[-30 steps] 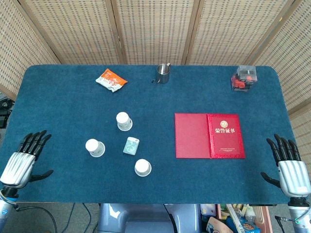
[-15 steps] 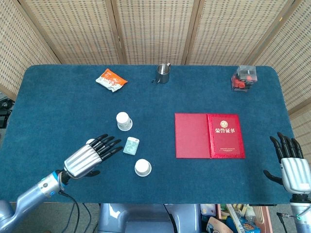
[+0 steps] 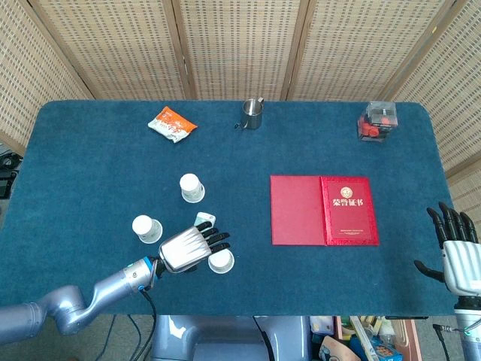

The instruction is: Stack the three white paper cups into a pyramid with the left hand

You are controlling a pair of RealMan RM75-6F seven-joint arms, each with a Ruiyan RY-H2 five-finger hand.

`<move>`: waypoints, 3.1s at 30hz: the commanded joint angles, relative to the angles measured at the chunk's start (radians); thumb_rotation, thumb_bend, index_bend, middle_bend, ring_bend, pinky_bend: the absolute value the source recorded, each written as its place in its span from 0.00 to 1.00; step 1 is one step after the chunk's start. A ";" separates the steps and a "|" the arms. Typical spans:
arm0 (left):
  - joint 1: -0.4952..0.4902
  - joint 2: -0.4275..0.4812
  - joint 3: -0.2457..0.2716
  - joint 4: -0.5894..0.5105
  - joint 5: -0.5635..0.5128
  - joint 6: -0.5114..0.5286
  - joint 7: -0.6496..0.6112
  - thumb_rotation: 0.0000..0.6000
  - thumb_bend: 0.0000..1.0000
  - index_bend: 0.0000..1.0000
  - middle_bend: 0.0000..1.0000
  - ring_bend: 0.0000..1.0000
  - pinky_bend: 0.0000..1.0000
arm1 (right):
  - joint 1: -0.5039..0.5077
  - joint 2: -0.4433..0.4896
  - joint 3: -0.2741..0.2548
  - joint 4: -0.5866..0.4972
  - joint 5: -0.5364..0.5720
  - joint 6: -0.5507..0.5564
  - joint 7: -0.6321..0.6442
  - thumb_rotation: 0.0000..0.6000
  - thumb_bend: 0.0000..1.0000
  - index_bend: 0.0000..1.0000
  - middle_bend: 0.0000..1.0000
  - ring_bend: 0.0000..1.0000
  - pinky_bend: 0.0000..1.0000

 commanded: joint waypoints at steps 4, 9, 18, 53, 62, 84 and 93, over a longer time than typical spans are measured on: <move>-0.025 -0.050 0.004 0.034 -0.036 -0.024 0.056 1.00 0.08 0.31 0.29 0.30 0.28 | -0.001 0.005 0.002 0.003 0.005 -0.002 0.012 1.00 0.00 0.09 0.00 0.00 0.00; -0.024 -0.094 0.015 0.076 -0.031 0.021 0.082 1.00 0.08 0.37 0.36 0.39 0.34 | -0.001 0.008 0.002 0.002 0.006 -0.004 0.019 1.00 0.00 0.09 0.00 0.00 0.00; -0.031 -0.184 0.037 0.182 -0.031 0.093 0.060 1.00 0.08 0.50 0.48 0.48 0.39 | 0.000 0.009 0.000 0.002 0.004 -0.007 0.019 1.00 0.00 0.09 0.00 0.00 0.00; 0.246 0.263 0.117 0.285 -0.216 0.343 -0.457 1.00 0.08 0.51 0.48 0.49 0.39 | 0.010 -0.002 -0.022 -0.035 -0.023 -0.020 -0.044 1.00 0.00 0.09 0.00 0.00 0.00; 0.253 0.163 0.132 0.414 -0.210 0.325 -0.476 1.00 0.08 0.51 0.48 0.49 0.39 | 0.012 -0.005 -0.024 -0.034 -0.019 -0.027 -0.054 1.00 0.00 0.09 0.00 0.00 0.00; 0.212 0.063 0.119 0.489 -0.209 0.277 -0.434 1.00 0.08 0.51 0.42 0.48 0.39 | 0.010 0.002 -0.022 -0.027 -0.010 -0.029 -0.026 1.00 0.00 0.10 0.00 0.00 0.00; 0.213 0.052 0.137 0.507 -0.177 0.304 -0.469 1.00 0.08 0.20 0.06 0.13 0.29 | 0.009 0.003 -0.023 -0.026 -0.011 -0.028 -0.022 1.00 0.00 0.10 0.00 0.00 0.00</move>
